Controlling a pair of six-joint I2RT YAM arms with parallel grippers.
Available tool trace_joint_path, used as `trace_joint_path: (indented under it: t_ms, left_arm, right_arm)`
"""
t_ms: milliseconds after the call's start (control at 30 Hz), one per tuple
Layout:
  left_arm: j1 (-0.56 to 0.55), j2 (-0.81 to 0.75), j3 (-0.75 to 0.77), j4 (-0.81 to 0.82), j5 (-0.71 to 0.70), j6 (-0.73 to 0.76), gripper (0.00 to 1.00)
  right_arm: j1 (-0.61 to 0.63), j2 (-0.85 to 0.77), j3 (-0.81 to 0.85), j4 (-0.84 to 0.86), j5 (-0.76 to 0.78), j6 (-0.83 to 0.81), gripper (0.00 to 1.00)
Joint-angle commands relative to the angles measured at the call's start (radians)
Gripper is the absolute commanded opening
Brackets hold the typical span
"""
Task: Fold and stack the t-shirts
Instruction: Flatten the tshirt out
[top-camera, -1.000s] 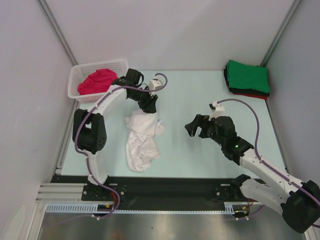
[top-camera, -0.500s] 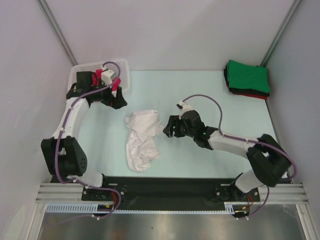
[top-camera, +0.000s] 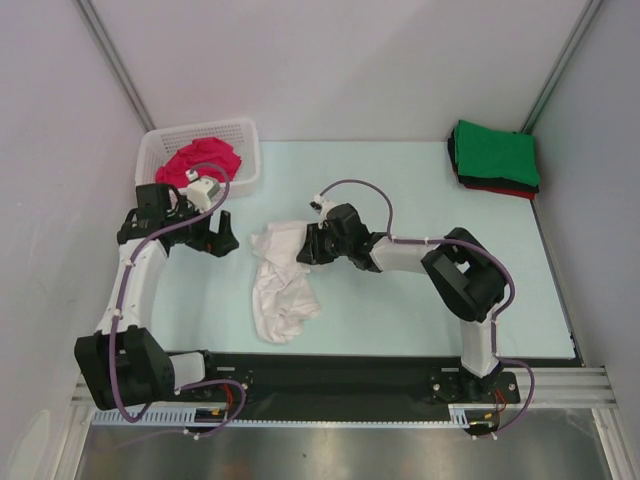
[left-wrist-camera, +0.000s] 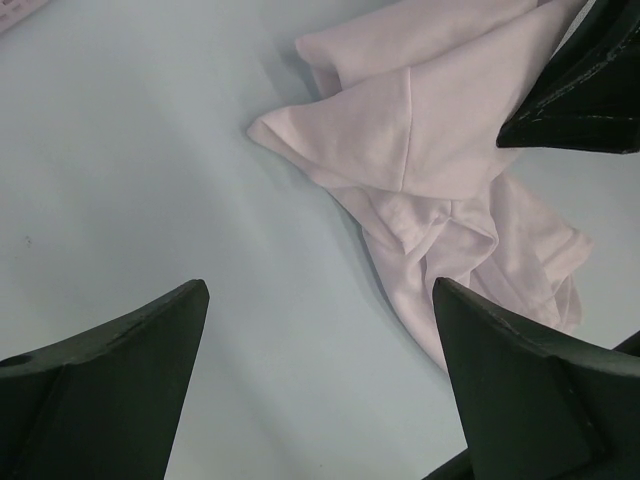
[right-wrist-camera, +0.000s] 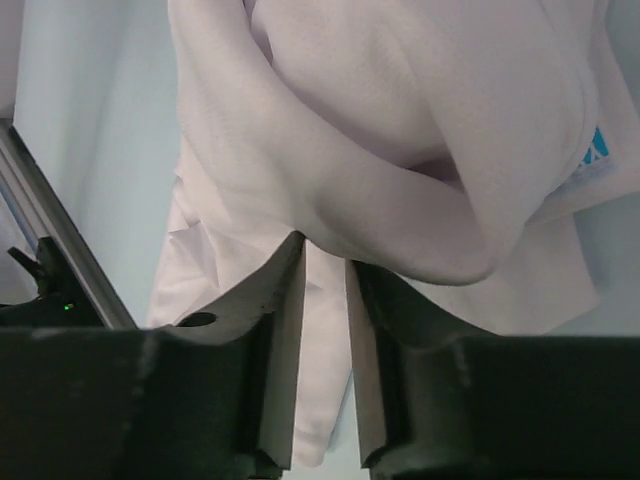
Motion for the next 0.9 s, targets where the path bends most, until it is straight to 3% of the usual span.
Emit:
trace_joint_path:
  t_ms: [0,33,100,333,367,400,467,533,600,667,733,767,800,867]
  left_arm:
    - [0.005,-0.033,0.001,-0.014,0.019,0.033,1.0]
    - [0.005,-0.03,0.003,-0.015,0.021,0.033,1.0]
    - [0.005,-0.03,0.003,-0.028,0.03,0.036,1.0]
    - [-0.02,-0.014,0.006,-0.121,0.08,0.1,0.99]
    - [-0.026,-0.02,-0.005,-0.126,0.079,0.105,1.0]
    - [-0.035,-0.023,-0.011,-0.123,0.073,0.108,0.99]
    - [-0.043,-0.033,-0.026,-0.112,0.057,0.106,0.99]
    - [-0.046,-0.034,-0.031,-0.111,0.056,0.1,0.99]
    - [-0.058,-0.036,-0.038,-0.118,0.054,0.102,0.99]
    - [-0.066,-0.042,-0.049,-0.121,0.041,0.105,0.99]
    - [-0.084,-0.051,-0.055,-0.13,0.031,0.114,1.0]
    - [-0.092,-0.056,-0.061,-0.135,0.027,0.117,0.99]
    - [-0.115,-0.059,-0.061,-0.144,0.028,0.126,0.99]
    - [-0.144,-0.065,-0.069,-0.163,0.03,0.131,0.99]
  right_arm:
    - [-0.005,-0.003,0.047,0.003,-0.031,0.002,0.25]
    - [-0.006,-0.004,0.044,-0.003,-0.016,-0.007,0.13]
    - [-0.012,-0.014,0.041,-0.016,0.009,-0.018,0.02]
    - [-0.1,-0.109,-0.086,0.006,0.101,0.029,0.0]
    - [-0.103,-0.109,-0.094,0.011,0.083,0.031,0.06]
    - [-0.098,-0.101,-0.09,0.014,0.039,0.031,0.19]
    - [-0.089,-0.063,-0.08,0.025,0.005,0.037,0.27]
    - [-0.074,-0.037,-0.07,0.045,-0.012,0.058,0.44]
    - [-0.071,-0.012,-0.071,0.055,0.01,0.086,0.55]
    - [-0.071,0.0,-0.067,0.062,0.029,0.095,0.57]
    - [-0.071,0.014,-0.057,0.066,0.021,0.098,0.51]
    - [-0.071,0.019,-0.054,0.066,0.014,0.098,0.43]
    - [-0.071,0.02,-0.051,0.062,0.011,0.098,0.24]
    - [-0.075,0.006,-0.057,0.046,0.02,0.095,0.1]
